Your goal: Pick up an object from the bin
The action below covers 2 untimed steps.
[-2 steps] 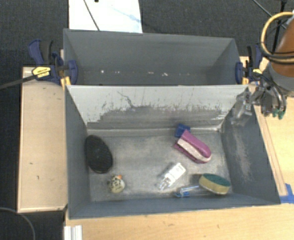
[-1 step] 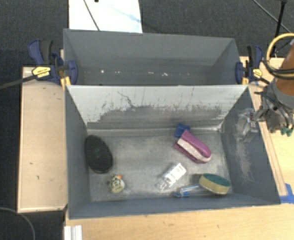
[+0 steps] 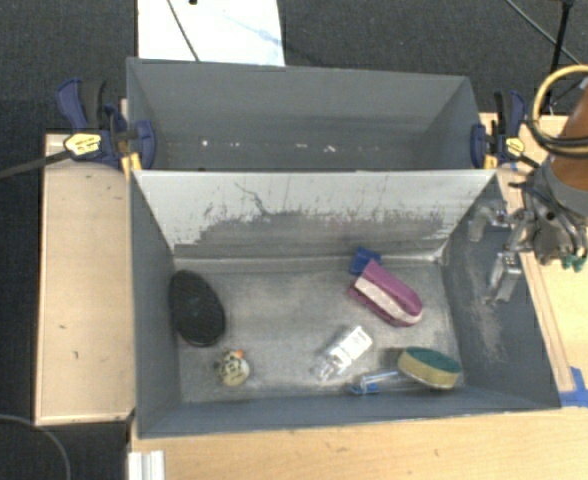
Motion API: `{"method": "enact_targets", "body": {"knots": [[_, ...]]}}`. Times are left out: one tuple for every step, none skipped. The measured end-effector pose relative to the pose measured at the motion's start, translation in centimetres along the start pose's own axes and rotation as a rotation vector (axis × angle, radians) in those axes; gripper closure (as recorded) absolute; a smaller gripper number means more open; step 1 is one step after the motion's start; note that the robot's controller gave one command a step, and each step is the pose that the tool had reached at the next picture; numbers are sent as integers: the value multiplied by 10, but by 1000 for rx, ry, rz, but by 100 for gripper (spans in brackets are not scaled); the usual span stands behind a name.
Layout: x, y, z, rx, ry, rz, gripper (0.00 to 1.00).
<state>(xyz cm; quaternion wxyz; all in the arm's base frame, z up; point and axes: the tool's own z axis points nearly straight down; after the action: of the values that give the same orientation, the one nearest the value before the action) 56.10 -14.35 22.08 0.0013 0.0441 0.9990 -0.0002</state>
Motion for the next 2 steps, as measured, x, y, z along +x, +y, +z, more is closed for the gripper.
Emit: {"method": "enact_targets", "body": {"knots": [[11,88,82,-3,7,175,0],[9,114,154,-1,7,281,0]]}}
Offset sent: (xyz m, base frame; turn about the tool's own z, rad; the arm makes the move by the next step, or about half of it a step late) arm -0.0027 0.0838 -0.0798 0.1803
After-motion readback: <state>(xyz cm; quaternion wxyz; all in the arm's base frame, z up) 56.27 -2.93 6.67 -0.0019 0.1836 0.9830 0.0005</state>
